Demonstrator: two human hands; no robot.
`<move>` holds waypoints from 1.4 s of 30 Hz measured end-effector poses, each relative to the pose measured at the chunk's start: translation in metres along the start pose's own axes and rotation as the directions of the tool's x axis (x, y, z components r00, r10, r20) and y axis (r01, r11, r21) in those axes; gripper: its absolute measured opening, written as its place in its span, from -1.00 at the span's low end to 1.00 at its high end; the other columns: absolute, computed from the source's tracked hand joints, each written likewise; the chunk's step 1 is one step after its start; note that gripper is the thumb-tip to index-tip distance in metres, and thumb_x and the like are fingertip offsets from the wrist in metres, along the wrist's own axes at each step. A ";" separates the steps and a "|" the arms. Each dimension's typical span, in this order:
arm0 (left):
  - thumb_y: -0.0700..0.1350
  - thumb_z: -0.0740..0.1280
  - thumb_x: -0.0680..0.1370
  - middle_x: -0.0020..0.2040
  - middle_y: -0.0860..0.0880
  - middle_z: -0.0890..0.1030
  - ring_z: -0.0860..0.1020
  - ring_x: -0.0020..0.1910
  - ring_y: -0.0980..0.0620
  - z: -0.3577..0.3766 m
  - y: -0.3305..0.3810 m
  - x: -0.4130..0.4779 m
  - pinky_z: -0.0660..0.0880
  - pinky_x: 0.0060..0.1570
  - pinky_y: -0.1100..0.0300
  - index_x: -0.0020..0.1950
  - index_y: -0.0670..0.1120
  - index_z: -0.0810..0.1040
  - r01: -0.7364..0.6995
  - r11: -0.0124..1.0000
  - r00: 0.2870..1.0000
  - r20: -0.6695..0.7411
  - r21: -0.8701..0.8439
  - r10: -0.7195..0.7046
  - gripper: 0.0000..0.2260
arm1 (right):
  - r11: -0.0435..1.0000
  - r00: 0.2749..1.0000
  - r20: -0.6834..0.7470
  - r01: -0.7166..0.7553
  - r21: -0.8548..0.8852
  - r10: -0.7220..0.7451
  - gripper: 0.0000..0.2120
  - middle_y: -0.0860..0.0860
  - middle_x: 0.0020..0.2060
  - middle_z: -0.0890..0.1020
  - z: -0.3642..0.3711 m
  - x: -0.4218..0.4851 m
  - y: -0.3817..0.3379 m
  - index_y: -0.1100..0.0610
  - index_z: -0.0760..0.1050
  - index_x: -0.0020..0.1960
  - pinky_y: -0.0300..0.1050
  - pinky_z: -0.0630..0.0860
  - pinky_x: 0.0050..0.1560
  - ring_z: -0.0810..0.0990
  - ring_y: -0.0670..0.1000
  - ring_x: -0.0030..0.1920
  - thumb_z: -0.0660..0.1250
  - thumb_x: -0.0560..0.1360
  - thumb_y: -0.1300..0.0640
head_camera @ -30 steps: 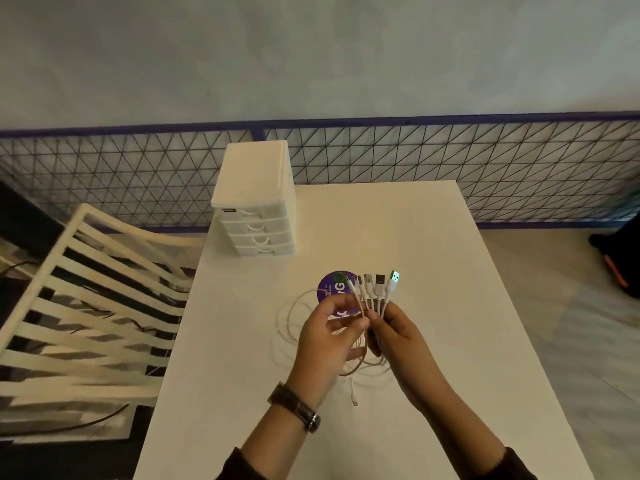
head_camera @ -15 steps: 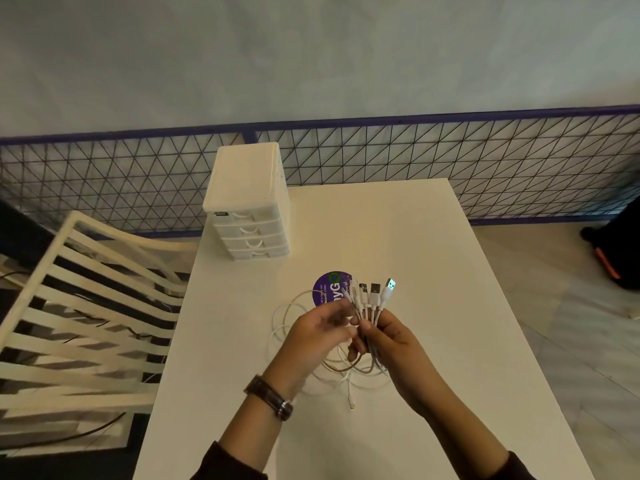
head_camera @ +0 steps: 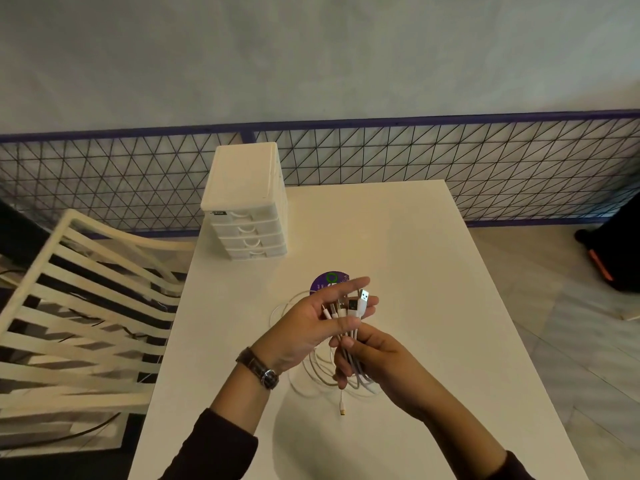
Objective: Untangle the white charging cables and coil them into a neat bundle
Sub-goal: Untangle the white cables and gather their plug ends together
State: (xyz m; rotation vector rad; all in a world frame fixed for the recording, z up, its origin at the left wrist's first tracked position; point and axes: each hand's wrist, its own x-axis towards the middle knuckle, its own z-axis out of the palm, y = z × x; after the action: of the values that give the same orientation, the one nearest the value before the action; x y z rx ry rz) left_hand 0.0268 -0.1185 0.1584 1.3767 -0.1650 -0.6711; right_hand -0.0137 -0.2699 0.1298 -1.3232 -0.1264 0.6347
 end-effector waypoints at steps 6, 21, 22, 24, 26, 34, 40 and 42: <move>-0.34 0.28 0.52 0.18 -0.02 0.62 0.54 0.22 0.08 -0.002 0.004 -0.002 0.36 -0.17 0.13 0.30 -0.02 0.45 0.007 0.999 0.999 -0.043 0.043 -0.005 -0.61 | 0.996 0.998 -0.012 -0.055 -0.066 0.054 -0.62 0.04 -0.39 0.54 -0.002 0.001 -0.005 0.32 0.47 0.07 -0.04 0.49 -0.05 0.54 0.10 -0.29 0.13 0.55 0.00; -0.29 0.21 0.57 0.17 -0.07 0.61 0.59 0.16 0.03 0.008 -0.002 -0.002 0.54 0.05 0.19 0.26 -0.03 0.48 -0.053 0.998 0.991 -0.122 -0.027 0.049 -0.69 | 0.993 0.996 -0.087 -0.027 -0.117 0.017 -0.62 0.18 -0.28 0.66 -0.001 0.002 -0.008 0.31 0.54 -0.03 -0.01 0.52 -0.02 0.61 0.14 -0.23 0.14 0.59 0.00; -0.29 0.20 0.57 0.18 -0.07 0.60 0.58 0.17 0.03 0.007 -0.002 -0.002 0.54 0.03 0.20 0.26 -0.04 0.48 -0.053 0.998 0.992 -0.117 -0.037 0.048 -0.70 | 0.996 0.997 -0.078 -0.028 -0.086 0.021 -0.63 0.19 -0.26 0.66 -0.002 0.002 -0.007 0.32 0.53 0.00 0.01 0.52 0.00 0.61 0.15 -0.22 0.12 0.60 0.03; -0.30 0.18 0.58 0.21 -0.08 0.58 0.57 0.19 0.03 0.006 0.000 -0.003 0.55 -0.11 0.26 0.27 -0.08 0.46 -0.054 0.997 0.994 -0.102 -0.058 0.048 -0.70 | 1.000 0.999 -0.044 -0.020 -0.013 0.019 -0.67 0.21 -0.21 0.65 -0.002 0.001 -0.008 0.30 0.53 0.05 -0.01 0.53 0.00 0.60 0.17 -0.21 0.07 0.62 0.10; -0.32 0.17 0.58 0.24 -0.10 0.56 0.59 0.13 0.01 0.005 0.001 -0.004 0.54 -0.33 0.33 0.29 -0.15 0.44 -0.059 0.995 0.995 -0.088 -0.077 0.052 -0.71 | 1.000 1.000 -0.012 -0.019 0.012 0.019 -0.68 0.21 -0.16 0.65 -0.003 0.001 -0.009 0.28 0.52 0.10 -0.03 0.52 0.01 0.59 0.16 -0.18 0.05 0.63 0.13; -0.39 0.28 0.49 0.08 -0.07 0.66 0.60 0.13 -0.02 0.001 -0.001 0.001 0.56 -0.08 0.21 0.09 -0.14 0.55 -0.130 0.984 0.982 -0.156 -0.126 0.110 -0.75 | 0.994 0.999 0.032 -0.029 -0.102 0.032 -0.69 0.14 -0.16 0.64 -0.008 0.004 -0.014 0.19 0.55 0.02 -0.15 0.46 0.02 0.59 0.05 -0.13 0.10 0.56 0.05; -0.25 0.31 0.46 0.20 -0.11 0.60 0.56 0.20 -0.05 0.003 -0.003 0.002 0.57 -0.04 0.20 0.23 -0.08 0.49 -0.102 0.983 0.990 -0.116 -0.151 0.085 -0.66 | 1.000 0.999 -0.032 -0.021 0.020 0.022 -0.75 0.07 -0.31 0.56 -0.007 0.008 -0.007 0.27 0.52 -0.09 0.06 0.45 0.05 0.51 0.01 -0.27 0.14 0.53 0.13; -0.29 0.29 0.49 0.21 -0.14 0.58 0.55 0.21 -0.06 0.000 -0.003 0.000 0.56 -0.19 0.28 0.27 -0.06 0.47 -0.071 0.987 0.995 -0.076 -0.146 0.061 -0.63 | 0.999 0.999 -0.026 -0.026 0.044 0.027 -0.78 0.06 -0.31 0.56 -0.007 0.009 -0.007 0.26 0.51 -0.09 0.00 0.45 0.00 0.51 0.00 -0.28 0.15 0.52 0.16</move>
State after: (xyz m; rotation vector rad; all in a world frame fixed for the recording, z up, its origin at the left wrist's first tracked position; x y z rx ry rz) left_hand 0.0260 -0.1184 0.1550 1.2442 -0.1012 -0.5669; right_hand -0.0013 -0.2720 0.1321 -1.2930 -0.0732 0.6388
